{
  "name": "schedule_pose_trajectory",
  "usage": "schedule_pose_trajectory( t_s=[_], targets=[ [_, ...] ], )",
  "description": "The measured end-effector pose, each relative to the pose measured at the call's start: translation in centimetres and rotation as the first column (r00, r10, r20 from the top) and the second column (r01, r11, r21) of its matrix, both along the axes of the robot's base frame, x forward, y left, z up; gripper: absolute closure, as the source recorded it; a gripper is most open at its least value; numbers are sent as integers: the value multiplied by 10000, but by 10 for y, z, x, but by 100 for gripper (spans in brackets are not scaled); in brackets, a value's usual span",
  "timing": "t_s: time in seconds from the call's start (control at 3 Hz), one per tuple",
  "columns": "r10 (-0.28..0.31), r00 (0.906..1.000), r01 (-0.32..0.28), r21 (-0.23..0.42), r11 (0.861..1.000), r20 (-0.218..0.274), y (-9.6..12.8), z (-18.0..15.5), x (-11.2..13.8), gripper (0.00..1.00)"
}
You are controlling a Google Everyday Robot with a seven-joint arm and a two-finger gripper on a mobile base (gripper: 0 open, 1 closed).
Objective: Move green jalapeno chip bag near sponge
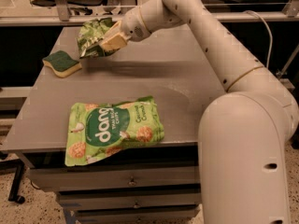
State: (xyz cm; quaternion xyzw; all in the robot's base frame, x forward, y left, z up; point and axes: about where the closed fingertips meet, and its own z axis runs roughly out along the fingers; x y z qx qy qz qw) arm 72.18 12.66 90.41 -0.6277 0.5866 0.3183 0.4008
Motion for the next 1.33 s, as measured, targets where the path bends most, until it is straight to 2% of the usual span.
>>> schedule_pose_trajectory(
  t_s=[0.33,1.33],
  targets=[
    [92,9998,-94,-117,9999,-154,4,-16,-6,82],
    [-35,9998,31,-242,9997,-185,6,-32,-5,13]
  ],
)
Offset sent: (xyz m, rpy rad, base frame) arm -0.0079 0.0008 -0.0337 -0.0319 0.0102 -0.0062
